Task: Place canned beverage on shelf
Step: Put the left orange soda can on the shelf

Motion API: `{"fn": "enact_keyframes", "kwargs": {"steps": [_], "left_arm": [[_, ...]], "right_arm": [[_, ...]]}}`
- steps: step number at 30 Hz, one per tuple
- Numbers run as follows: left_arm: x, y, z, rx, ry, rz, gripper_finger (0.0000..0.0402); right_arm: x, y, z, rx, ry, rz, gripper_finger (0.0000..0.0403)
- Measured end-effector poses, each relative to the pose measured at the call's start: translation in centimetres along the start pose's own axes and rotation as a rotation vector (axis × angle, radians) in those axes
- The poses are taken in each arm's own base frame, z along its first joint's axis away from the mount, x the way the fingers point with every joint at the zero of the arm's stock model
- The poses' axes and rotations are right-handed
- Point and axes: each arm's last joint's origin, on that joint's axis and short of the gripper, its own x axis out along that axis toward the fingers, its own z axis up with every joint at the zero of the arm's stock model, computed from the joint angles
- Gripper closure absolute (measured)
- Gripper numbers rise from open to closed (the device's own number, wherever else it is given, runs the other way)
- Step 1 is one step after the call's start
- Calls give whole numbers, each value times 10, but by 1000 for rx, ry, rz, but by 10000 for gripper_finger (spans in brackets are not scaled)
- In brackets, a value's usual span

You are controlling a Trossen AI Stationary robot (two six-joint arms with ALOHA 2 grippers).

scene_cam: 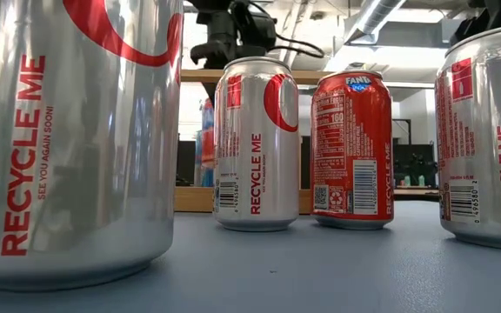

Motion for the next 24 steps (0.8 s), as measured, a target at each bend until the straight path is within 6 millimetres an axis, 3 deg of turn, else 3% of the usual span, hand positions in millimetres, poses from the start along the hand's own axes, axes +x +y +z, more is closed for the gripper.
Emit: {"fn": "enact_keyframes", "kwargs": {"steps": [9,13,24], "left_arm": [[22,-13,-5,47,31,-71,121],[36,-15,-9,75,72,-2,121],[23,-28,-30,112,-34,79,121]], "right_arm": [[0,0,0,-5,-1,1,85],[0,0,0,-7,-2,1,85],[3,-3,6,23,-6,-5,85]]}}
